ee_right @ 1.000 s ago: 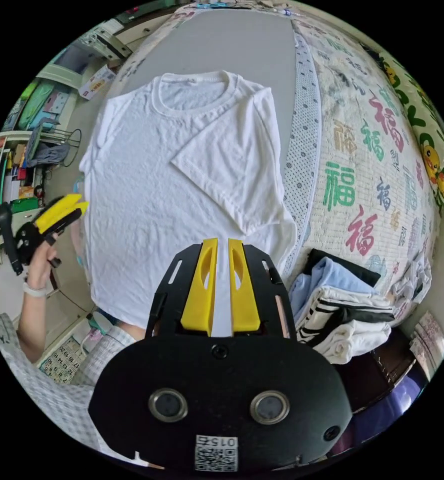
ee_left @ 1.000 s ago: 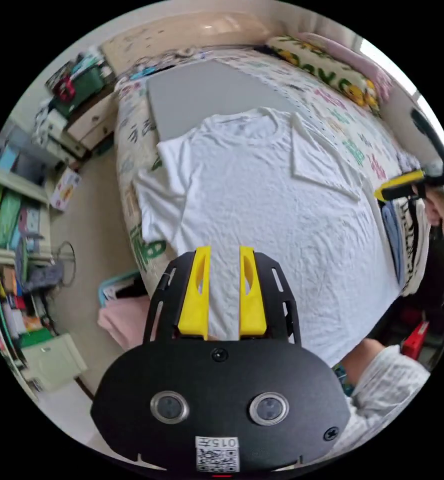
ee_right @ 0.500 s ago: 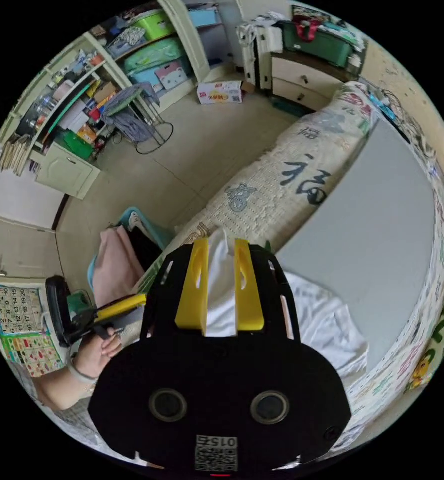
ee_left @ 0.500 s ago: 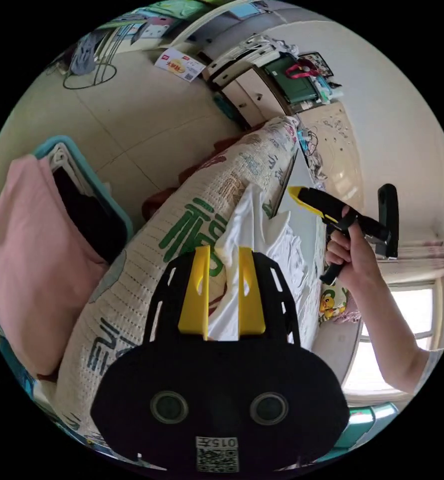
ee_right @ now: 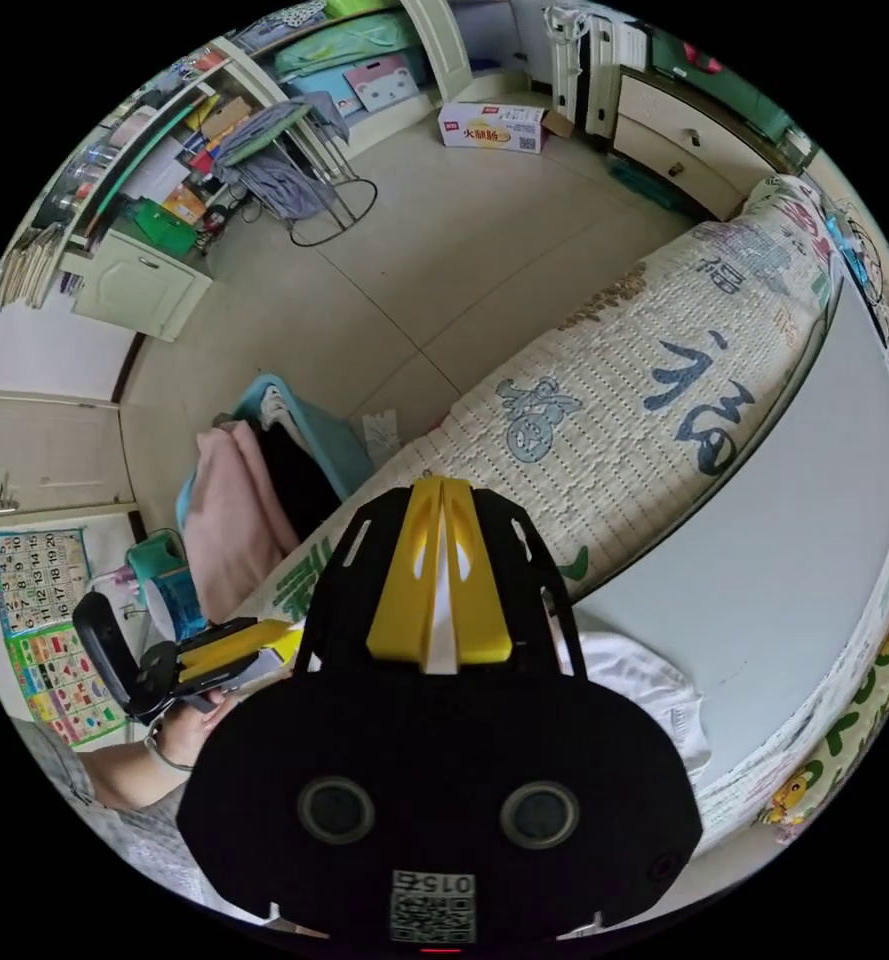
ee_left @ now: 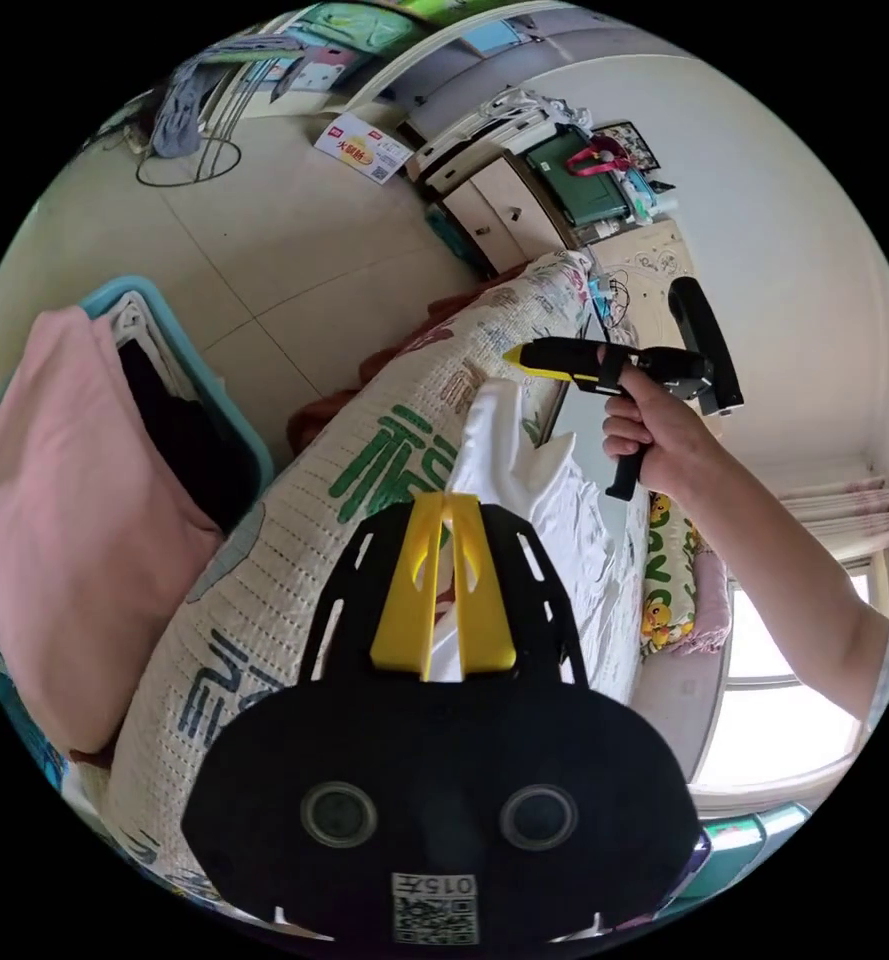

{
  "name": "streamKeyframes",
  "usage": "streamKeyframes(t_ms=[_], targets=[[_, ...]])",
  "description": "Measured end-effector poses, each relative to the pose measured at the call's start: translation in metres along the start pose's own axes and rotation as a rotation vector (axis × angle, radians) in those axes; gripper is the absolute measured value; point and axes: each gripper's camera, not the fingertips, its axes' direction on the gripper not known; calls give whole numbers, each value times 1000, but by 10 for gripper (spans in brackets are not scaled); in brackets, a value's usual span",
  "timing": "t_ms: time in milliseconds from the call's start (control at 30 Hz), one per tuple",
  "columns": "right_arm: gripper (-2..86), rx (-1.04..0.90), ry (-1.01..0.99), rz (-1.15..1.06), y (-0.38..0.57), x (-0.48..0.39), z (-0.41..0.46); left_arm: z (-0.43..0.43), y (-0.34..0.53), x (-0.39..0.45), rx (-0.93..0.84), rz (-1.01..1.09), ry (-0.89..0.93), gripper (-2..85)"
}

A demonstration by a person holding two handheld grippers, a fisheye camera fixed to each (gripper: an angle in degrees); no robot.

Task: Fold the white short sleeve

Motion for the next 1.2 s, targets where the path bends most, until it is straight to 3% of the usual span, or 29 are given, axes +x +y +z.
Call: streamKeyframes(t_ms=[167, 467, 733, 933, 1067, 1200], targets=[[-6, 125, -99, 0, 25, 17, -39, -18, 9, 9, 37, 90, -48, -4], [84, -69, -38, -90, 18, 12, -3, -5, 26, -16, -9, -4, -64, 0], [1, -168, 42, -230, 23, -21, 33, -1, 25, -9, -31, 15, -60, -1], [-8, 62, -29, -200, 57, -6, -18, -20, 18, 24, 44, 96, -45, -1], [-7, 210, -19, -145, 143, 17, -60, -29, 25, 65, 63, 259, -28, 0], [-1, 206, 25, -17, 247, 53, -57, -17, 52, 117, -27, 496, 27, 7]])
